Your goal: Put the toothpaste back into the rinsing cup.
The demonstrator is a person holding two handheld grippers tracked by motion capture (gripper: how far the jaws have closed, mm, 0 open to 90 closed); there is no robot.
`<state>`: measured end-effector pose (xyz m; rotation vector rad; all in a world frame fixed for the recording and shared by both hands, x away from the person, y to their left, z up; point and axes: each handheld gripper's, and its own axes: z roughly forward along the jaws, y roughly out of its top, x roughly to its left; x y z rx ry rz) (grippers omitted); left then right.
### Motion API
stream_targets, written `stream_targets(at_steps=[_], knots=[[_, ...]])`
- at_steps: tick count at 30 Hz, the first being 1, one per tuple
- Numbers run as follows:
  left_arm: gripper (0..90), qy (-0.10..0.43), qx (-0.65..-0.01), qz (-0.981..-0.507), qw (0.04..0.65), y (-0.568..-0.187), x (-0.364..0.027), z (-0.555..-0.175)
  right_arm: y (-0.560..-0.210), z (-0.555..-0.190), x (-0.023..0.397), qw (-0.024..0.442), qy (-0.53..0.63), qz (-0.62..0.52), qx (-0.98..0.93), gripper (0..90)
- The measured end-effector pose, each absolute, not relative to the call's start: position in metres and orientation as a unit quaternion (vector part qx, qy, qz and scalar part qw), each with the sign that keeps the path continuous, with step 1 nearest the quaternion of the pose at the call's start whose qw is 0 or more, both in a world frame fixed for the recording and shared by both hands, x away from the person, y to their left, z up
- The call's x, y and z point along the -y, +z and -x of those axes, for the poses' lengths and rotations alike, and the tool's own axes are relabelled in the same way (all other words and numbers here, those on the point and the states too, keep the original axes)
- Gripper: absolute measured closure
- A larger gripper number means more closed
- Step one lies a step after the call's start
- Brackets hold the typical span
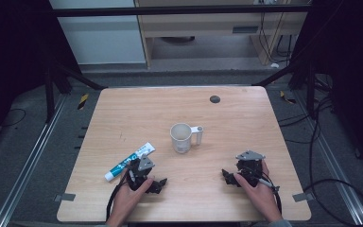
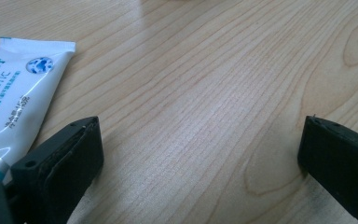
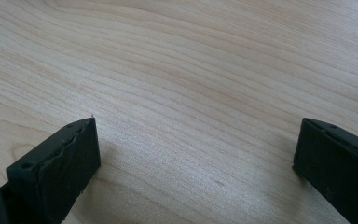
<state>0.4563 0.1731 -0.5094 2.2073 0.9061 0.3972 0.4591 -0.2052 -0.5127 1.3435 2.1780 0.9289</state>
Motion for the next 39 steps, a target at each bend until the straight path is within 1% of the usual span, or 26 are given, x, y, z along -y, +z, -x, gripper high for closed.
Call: stream_targets(at_steps=[3, 4, 8, 12, 14, 15, 16, 19, 24, 25, 32, 35, 39], knots=[[1.1, 0.156, -0.35, -0.852, 0.357, -0.509, -0.174, -0.455, -0.513, -0.459, 0.205, 0.208, 0.334, -0.483, -0.782, 0.6], [3.5, 0.157, -0.35, -0.851, 0.359, -0.508, -0.175, -0.454, -0.513, -0.459, 0.205, 0.208, 0.334, -0.483, -0.782, 0.6], [3.4, 0.165, -0.351, -0.849, 0.36, -0.504, -0.178, -0.453, -0.513, -0.459, 0.205, 0.208, 0.334, -0.483, -0.783, 0.6], [3.6, 0.17, -0.338, -0.856, 0.351, -0.489, -0.181, -0.453, -0.513, -0.458, 0.205, 0.209, 0.333, -0.484, -0.782, 0.6], [4.4, 0.162, -0.341, -0.857, 0.352, -0.482, -0.184, -0.455, -0.513, -0.459, 0.206, 0.212, 0.332, -0.481, -0.783, 0.6], [5.3, 0.157, -0.337, -0.861, 0.346, -0.475, -0.186, -0.457, -0.513, -0.459, 0.206, 0.212, 0.332, -0.481, -0.783, 0.7], [7.2, 0.157, -0.337, -0.861, 0.346, -0.475, -0.186, -0.457, -0.513, -0.459, 0.206, 0.212, 0.332, -0.481, -0.783, 0.7], [7.9, 0.156, -0.325, -0.881, 0.305, -0.46, -0.189, -0.47, -0.513, -0.458, 0.206, 0.212, 0.333, -0.481, -0.783, 0.7], [7.6, 0.144, -0.338, -0.883, 0.292, -0.451, -0.194, -0.486, -0.513, -0.459, 0.206, 0.212, 0.332, -0.481, -0.783, 0.7], [7.2, 0.151, -0.342, -0.885, 0.276, -0.448, -0.197, -0.492, -0.513, -0.458, 0.205, 0.212, 0.333, -0.482, -0.782, 0.7], [7.3, 0.153, -0.352, -0.889, 0.249, -0.44, -0.206, -0.51, -0.513, -0.459, 0.205, 0.212, 0.333, -0.482, -0.782, 0.7], [5.9, 0.155, -0.351, -0.894, 0.233, -0.436, -0.208, -0.515, -0.513, -0.459, 0.205, 0.213, 0.333, -0.482, -0.782, 0.7], [5.9, 0.135, -0.351, -0.902, 0.213, -0.431, -0.209, -0.522, -0.513, -0.459, 0.205, 0.212, 0.333, -0.482, -0.783, 0.7]])
